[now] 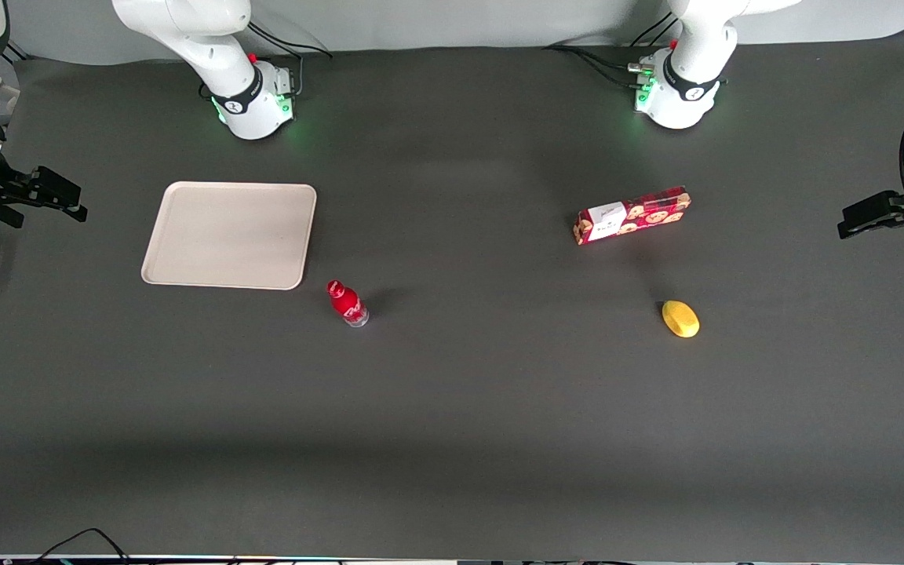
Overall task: Place coke bottle on tray
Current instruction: 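Move the right gripper over the red Coca-Cola bottle beside the tray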
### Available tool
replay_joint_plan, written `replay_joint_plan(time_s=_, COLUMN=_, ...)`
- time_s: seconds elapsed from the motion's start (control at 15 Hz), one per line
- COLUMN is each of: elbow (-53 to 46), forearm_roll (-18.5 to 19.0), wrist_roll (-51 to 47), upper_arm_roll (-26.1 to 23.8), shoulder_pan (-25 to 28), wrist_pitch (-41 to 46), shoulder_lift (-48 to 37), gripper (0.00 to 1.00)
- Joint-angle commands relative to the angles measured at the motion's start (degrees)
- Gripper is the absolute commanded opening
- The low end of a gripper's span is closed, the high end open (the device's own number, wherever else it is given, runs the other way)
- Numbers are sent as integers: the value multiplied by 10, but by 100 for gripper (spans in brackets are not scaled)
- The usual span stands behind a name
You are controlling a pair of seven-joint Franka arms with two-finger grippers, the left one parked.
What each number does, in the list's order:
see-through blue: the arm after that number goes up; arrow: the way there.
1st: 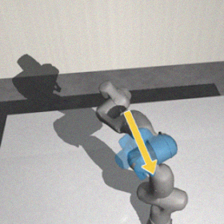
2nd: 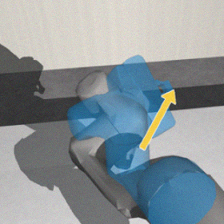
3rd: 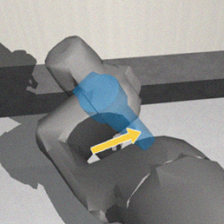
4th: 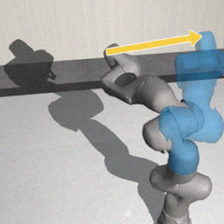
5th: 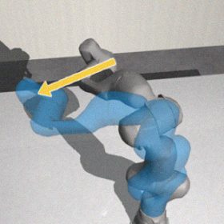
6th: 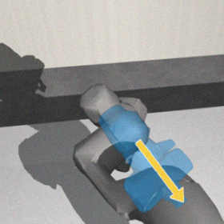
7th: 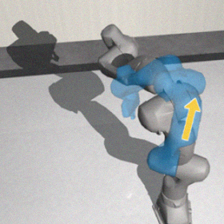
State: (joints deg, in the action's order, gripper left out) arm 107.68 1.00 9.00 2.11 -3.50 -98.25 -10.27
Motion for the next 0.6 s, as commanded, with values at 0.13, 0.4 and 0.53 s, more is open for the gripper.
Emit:
replay_joint_plan(time_s=0.13, elbow=-4, forearm_roll=-14, wrist_roll=-14, upper_arm_roll=2, shoulder_pan=6, wrist_pitch=9, shoulder_lift=-4, gripper=100)
replay_joint_plan(time_s=0.4, elbow=-39, forearm_roll=-31, wrist_roll=-35, upper_arm_roll=-37, shoulder_pan=10, wrist_pitch=6, shoulder_lift=28, gripper=100)
replay_joint_plan(time_s=0.53, elbow=-76, forearm_roll=-35, wrist_roll=-70, upper_arm_roll=-80, shoulder_pan=9, wrist_pitch=4, shoulder_lift=66, gripper=100)
